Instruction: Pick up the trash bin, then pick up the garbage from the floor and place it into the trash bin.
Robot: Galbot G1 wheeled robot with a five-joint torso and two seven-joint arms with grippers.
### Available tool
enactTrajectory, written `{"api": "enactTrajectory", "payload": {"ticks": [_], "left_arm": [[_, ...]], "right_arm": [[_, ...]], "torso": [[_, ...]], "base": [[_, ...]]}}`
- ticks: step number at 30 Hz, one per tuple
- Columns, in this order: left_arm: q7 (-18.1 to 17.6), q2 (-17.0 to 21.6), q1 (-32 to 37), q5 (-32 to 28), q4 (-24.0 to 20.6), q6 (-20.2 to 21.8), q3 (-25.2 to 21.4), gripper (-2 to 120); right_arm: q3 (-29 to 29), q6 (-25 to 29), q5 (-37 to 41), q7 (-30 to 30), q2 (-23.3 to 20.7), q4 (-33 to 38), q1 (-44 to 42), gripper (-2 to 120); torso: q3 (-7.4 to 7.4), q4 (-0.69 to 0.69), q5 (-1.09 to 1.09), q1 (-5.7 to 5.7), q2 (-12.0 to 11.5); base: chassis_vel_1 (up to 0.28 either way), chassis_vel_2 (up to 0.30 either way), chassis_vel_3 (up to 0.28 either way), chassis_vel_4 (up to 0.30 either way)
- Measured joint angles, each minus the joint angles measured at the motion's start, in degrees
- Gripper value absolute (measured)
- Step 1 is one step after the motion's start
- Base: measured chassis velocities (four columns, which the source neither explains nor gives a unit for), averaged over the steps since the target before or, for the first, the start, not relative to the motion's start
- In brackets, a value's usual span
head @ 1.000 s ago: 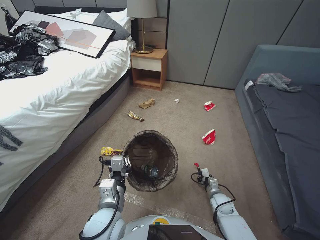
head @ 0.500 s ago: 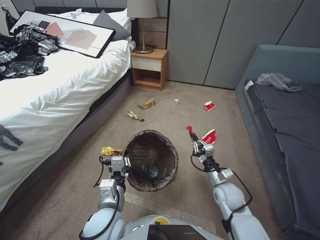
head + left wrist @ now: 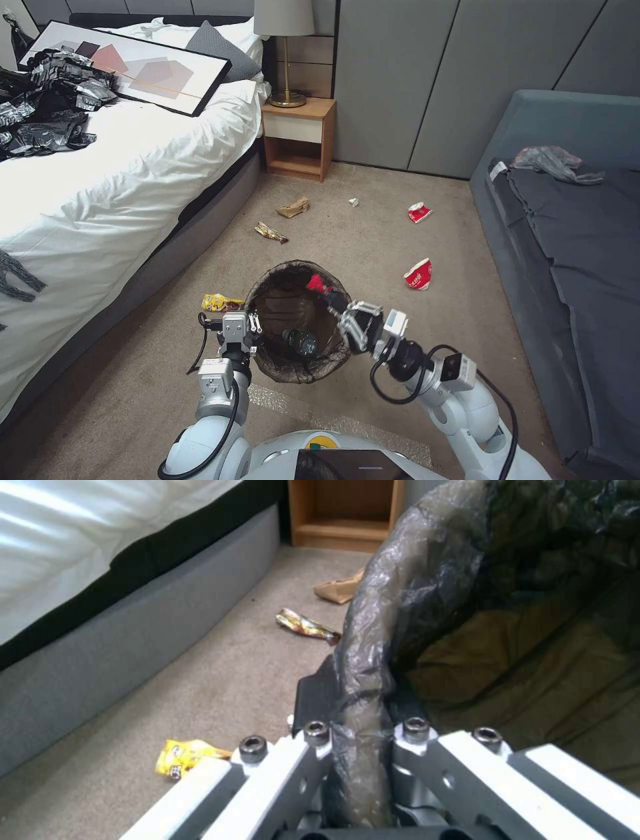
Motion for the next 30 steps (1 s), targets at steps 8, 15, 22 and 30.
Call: {"api": "enactTrajectory", "payload": {"ticks": [8,15,22,30], "left_arm": [[0.0,0.0,0.0,0.0,0.0,0.0,0.0,3],[0.0,0.0,0.0,0.0,0.0,0.0,0.0,3],[0.0,0.0,0.0,0.0,0.0,0.0,0.0,3],[0.0,0.0,0.0,0.0,0.0,0.0,0.0,3]], "right_arm": [[-3.5,0.3,-3.5,-0.3,0.6,-4.1,0.2,0],[-4.8,0.9,-6.4,1.4,1.6,-7.7,1.0,-2],[-5.4,1.4,-8.8,3.2,2.4,-9.4,1.4,23],[-5.2,1.1,-8.9,3.8,2.2,-9.3,1.3,54]], "torso": [[0.00,-0.01,0.00,0.00,0.0],[0.00,0.00,0.00,0.00,0.0],[0.00,0.00,0.00,0.00,0.0],[0.00,-0.01,0.00,0.00,0.0]], "base": [[0.000,0.000,0.000,0.000],[0.000,0.000,0.000,0.000],[0.000,0.000,0.000,0.000],[0.000,0.000,0.000,0.000]]}}
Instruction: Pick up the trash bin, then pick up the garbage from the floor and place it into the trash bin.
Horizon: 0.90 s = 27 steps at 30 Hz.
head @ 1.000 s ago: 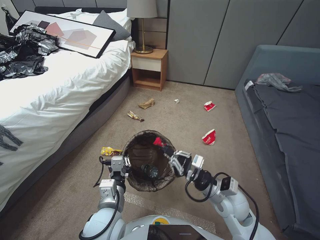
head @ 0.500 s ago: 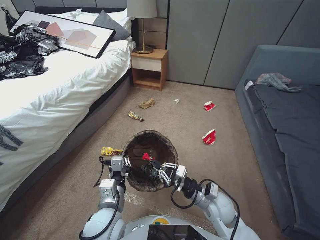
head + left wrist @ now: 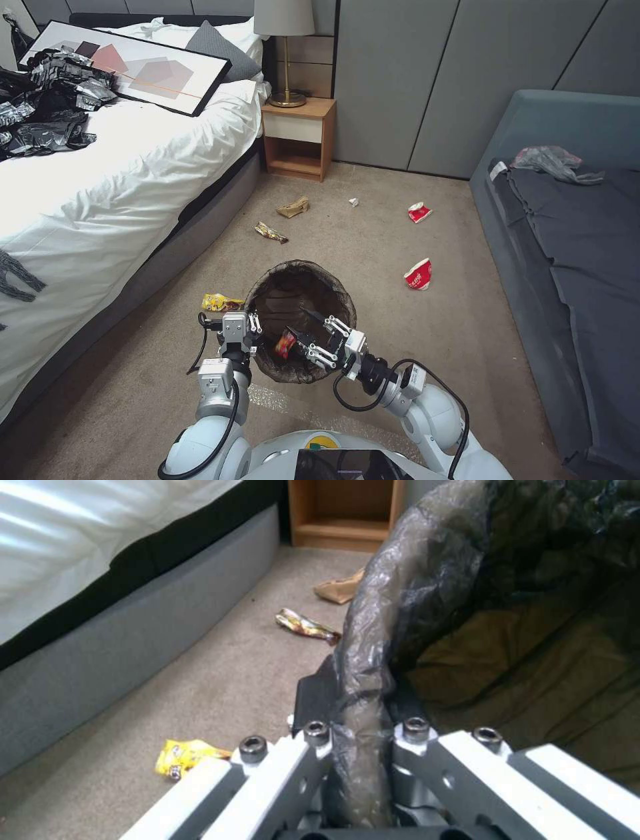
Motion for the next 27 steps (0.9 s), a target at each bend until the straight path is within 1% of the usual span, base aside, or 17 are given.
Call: {"api": "enactTrajectory", "payload": {"ticks": [2,3,5,6,8,9,10,13,17,18,20,21,22,24,25,26,27], "left_arm": [[0.0,0.0,0.0,0.0,0.0,0.0,0.0,3],[0.0,0.0,0.0,0.0,0.0,0.0,0.0,3],[0.0,0.0,0.0,0.0,0.0,0.0,0.0,3],[0.0,0.0,0.0,0.0,0.0,0.0,0.0,3],[0.0,0.0,0.0,0.0,0.0,0.0,0.0,3],[0.0,0.0,0.0,0.0,0.0,0.0,0.0,3],[0.0,0.0,0.0,0.0,0.0,0.0,0.0,3],[0.0,0.0,0.0,0.0,0.0,0.0,0.0,3],[0.0,0.0,0.0,0.0,0.0,0.0,0.0,3],[0.0,0.0,0.0,0.0,0.0,0.0,0.0,3],[0.0,0.0,0.0,0.0,0.0,0.0,0.0,3],[0.0,0.0,0.0,0.0,0.0,0.0,0.0,3],[0.0,0.0,0.0,0.0,0.0,0.0,0.0,3],[0.0,0.0,0.0,0.0,0.0,0.0,0.0,3],[0.0,0.0,0.0,0.0,0.0,0.0,0.0,3],[0.0,0.0,0.0,0.0,0.0,0.0,0.0,3],[0.0,0.0,0.0,0.0,0.0,0.0,0.0,3]], "right_arm": [[0.1,-0.1,0.0,0.2,-0.1,0.2,0.0,63],[0.1,-0.1,0.0,0.2,-0.1,0.2,0.0,63],[0.2,-0.1,-0.1,0.3,-0.1,0.4,-0.1,72],[0.2,-0.1,-0.1,0.3,-0.1,0.4,-0.1,72],[0.4,-0.1,-0.1,0.4,-0.1,0.7,-0.3,82],[0.4,-0.1,-0.1,0.4,-0.1,0.7,-0.3,82],[0.5,-0.1,-0.2,0.9,-0.1,1.4,-0.6,89],[0.9,0.0,-0.2,2.6,0.0,3.9,-1.1,99],[1.7,0.0,-0.3,4.2,0.2,6.0,-1.4,100],[2.2,0.0,-0.4,5.9,0.3,7.4,-1.8,100],[3.9,-0.4,-2.0,11.9,0.9,10.7,-3.2,100],[3.9,-0.4,-2.0,11.9,0.9,10.7,-3.2,100],[4.4,-0.5,-2.9,13.7,1.2,11.5,-3.7,100],[6.6,-3.0,-7.5,23.9,2.5,14.9,-6.8,100],[6.6,-3.0,-7.5,23.9,2.5,14.9,-6.8,100],[7.2,-4.3,-8.7,28.3,3.2,16.4,-8.5,100],[7.6,-4.9,-9.7,31.3,3.9,17.4,-9.7,100]], "torso": [[0.00,0.00,0.00,0.00,0.0],[0.00,0.00,0.00,0.00,0.0],[0.00,0.00,0.00,0.00,0.0],[0.00,0.00,0.00,0.00,0.0],[0.00,0.00,0.00,0.00,0.0],[0.00,0.00,0.00,0.00,0.0],[0.00,0.00,0.00,0.00,0.0],[0.00,0.00,0.00,0.00,0.0],[0.00,0.00,0.00,0.00,0.0],[0.00,0.01,0.01,0.00,0.0],[0.00,0.00,0.00,0.00,0.0],[0.00,0.00,0.00,0.00,0.0],[0.00,0.00,0.00,0.00,0.0],[0.00,0.00,0.00,0.00,0.0],[0.00,0.00,0.00,0.00,0.0],[0.00,-0.01,0.00,0.00,0.0],[0.00,0.00,0.00,0.00,0.0]], "base": [[0.000,0.000,0.000,0.000],[0.000,0.000,0.000,0.000],[0.000,0.000,0.000,0.000],[0.000,0.000,0.000,0.000],[0.000,0.000,0.000,0.000],[0.000,0.000,0.000,0.000],[0.000,0.000,0.000,0.000],[0.000,0.000,0.000,0.000],[0.000,0.000,0.000,0.000],[0.000,0.000,0.000,0.000],[0.000,0.000,0.000,0.000],[0.000,0.000,0.000,0.000],[0.000,0.000,0.000,0.000],[0.000,0.000,0.000,0.000],[0.000,0.000,0.000,0.000],[0.000,0.000,0.000,0.000],[0.000,0.000,0.000,0.000]]}}
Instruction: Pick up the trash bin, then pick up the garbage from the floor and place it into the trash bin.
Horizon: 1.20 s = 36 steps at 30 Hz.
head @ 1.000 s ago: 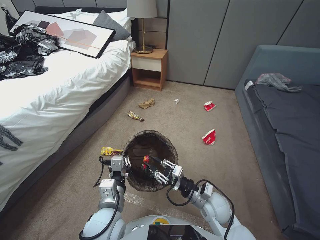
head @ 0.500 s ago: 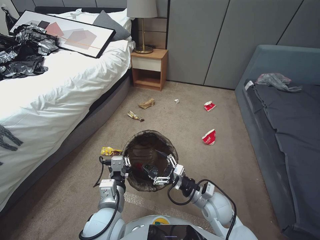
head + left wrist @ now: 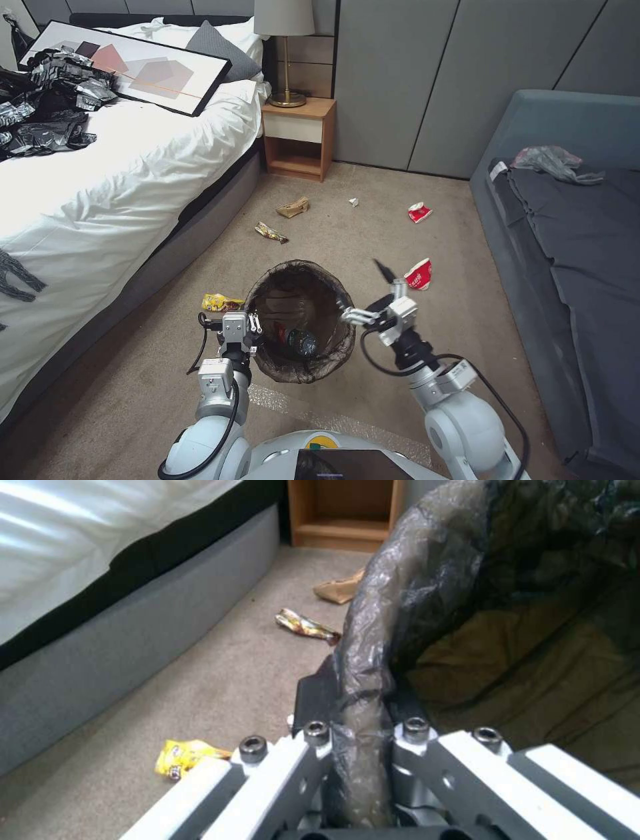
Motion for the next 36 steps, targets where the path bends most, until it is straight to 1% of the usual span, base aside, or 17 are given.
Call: {"api": "enactTrajectory", "payload": {"ticks": [1,2,4,5,6,8,9,10,12,14,15,16,19,25,36], "left_arm": [[0.0,0.0,0.0,0.0,0.0,0.0,0.0,3],[0.0,0.0,0.0,0.0,0.0,0.0,0.0,3],[0.0,0.0,0.0,0.0,0.0,0.0,0.0,3],[0.0,0.0,0.0,0.0,0.0,0.0,0.0,3],[0.0,0.0,0.0,0.0,0.0,0.0,0.0,3],[0.0,0.0,0.0,0.0,0.0,0.0,0.0,3],[0.0,0.0,0.0,0.0,0.0,0.0,0.0,3],[0.0,0.0,0.0,0.0,0.0,0.0,0.0,3],[0.0,0.0,0.0,0.0,0.0,0.0,0.0,3],[0.0,0.0,0.0,0.0,0.0,0.0,0.0,3],[0.0,0.0,0.0,0.0,0.0,0.0,0.0,3],[0.0,0.0,0.0,0.0,0.0,0.0,0.0,3],[0.0,0.0,0.0,0.0,0.0,0.0,0.0,3],[0.0,0.0,0.0,0.0,0.0,0.0,0.0,3],[0.0,0.0,0.0,0.0,0.0,0.0,0.0,3]], "right_arm": [[0.0,0.0,0.0,0.0,0.0,0.0,0.0,100],[0.5,-0.8,-1.4,3.5,0.9,1.2,-1.7,100],[1.2,-1.9,-3.2,8.2,2.7,3.1,-4.8,100],[1.2,-1.9,-3.2,8.2,2.7,3.1,-4.8,100],[1.7,-2.2,-4.9,11.1,4.7,4.4,-7.6,100],[2.1,-1.5,-6.7,13.2,7.0,5.1,-10.2,100],[2.1,-1.5,-6.7,13.2,7.0,5.1,-10.2,100],[2.3,-1.2,-7.4,13.9,8.0,5.5,-11.2,98],[3.0,0.0,-8.7,14.3,9.9,5.8,-12.7,97],[3.4,0.5,-9.3,14.3,10.5,5.8,-13.2,97],[4.4,3.0,-10.8,14.1,11.9,5.3,-14.0,97],[4.4,3.0,-10.8,14.1,11.9,5.3,-14.0,97],[5.6,6.5,-12.7,14.2,13.9,4.1,-15.0,99],[6.9,8.0,-13.2,13.8,14.2,3.4,-14.9,100],[7.9,8.1,-11.6,13.1,14.2,3.1,-13.6,100]], "torso": [[0.00,0.00,0.00,0.00,0.0],[0.00,0.00,0.00,0.00,0.0],[0.00,-0.01,0.00,0.00,0.0],[0.00,-0.01,0.00,0.00,0.0],[0.00,-0.01,-0.01,0.00,0.0],[0.00,0.00,0.00,0.00,0.0],[0.00,0.00,0.00,0.00,0.0],[0.00,0.00,-0.01,0.00,0.0],[0.00,0.01,-0.01,0.00,0.0],[0.00,0.01,-0.01,0.00,0.0],[0.00,0.01,-0.01,0.00,0.0],[0.00,0.01,-0.01,0.00,0.0],[0.00,0.00,-0.01,0.00,0.0],[0.00,0.01,0.00,0.00,0.0],[0.00,0.01,0.00,0.00,0.0]], "base": [[0.000,0.000,0.000,0.000],[0.000,0.000,0.000,0.000],[0.000,0.000,0.000,0.000],[0.000,0.000,0.000,0.000],[0.000,0.000,0.000,0.000],[0.000,0.000,0.000,0.000],[0.000,0.000,0.000,0.000],[0.000,0.000,0.000,0.000],[0.000,0.000,0.000,0.000],[0.000,0.000,0.000,0.000],[0.000,0.000,0.000,0.000],[0.000,0.000,0.000,0.000],[0.000,0.000,0.000,0.000],[0.000,0.000,0.000,0.000],[0.000,0.000,0.000,0.000]]}}
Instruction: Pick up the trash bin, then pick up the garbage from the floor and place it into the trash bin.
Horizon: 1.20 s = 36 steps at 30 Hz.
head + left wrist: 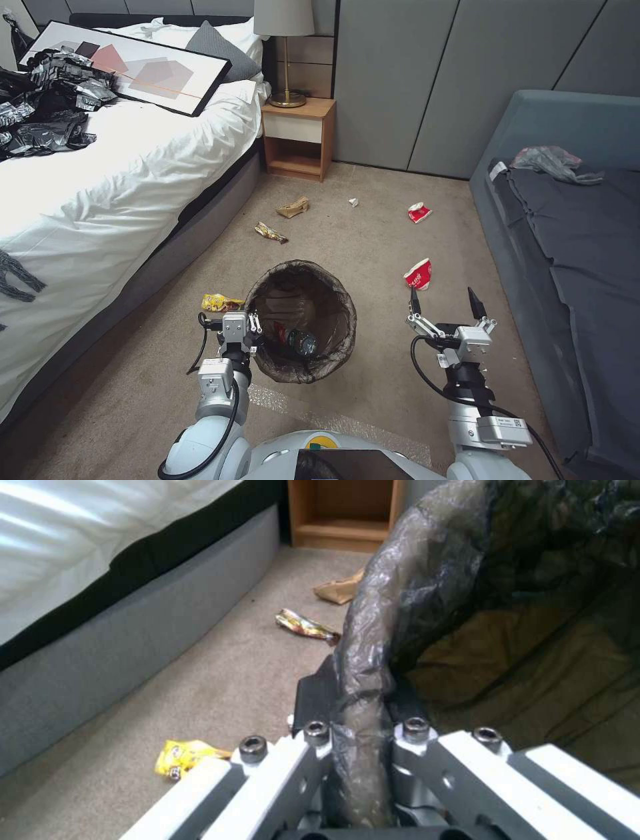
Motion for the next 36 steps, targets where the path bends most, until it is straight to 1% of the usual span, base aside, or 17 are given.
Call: {"api": "enactTrajectory", "payload": {"ticks": [13,21,36], "left_arm": [[0.0,0.0,0.0,0.0,0.0,0.0,0.0,3],[0.0,0.0,0.0,0.0,0.0,0.0,0.0,3],[0.0,0.0,0.0,0.0,0.0,0.0,0.0,3]], "right_arm": [[1.3,-0.6,1.2,-0.8,0.1,-0.3,1.4,100],[2.5,-0.9,2.2,-1.2,-0.1,-0.1,2.0,100],[3.3,-1.2,2.8,-1.5,-0.2,-0.1,2.6,100]], "torso": [[0.00,0.00,0.00,0.00,0.0],[0.00,0.00,0.01,0.00,0.0],[0.01,0.00,0.00,0.00,0.0]], "base": [[-0.002,0.001,0.004,-0.002],[-0.087,0.054,0.073,-0.060],[-0.105,0.109,0.103,-0.111]]}}
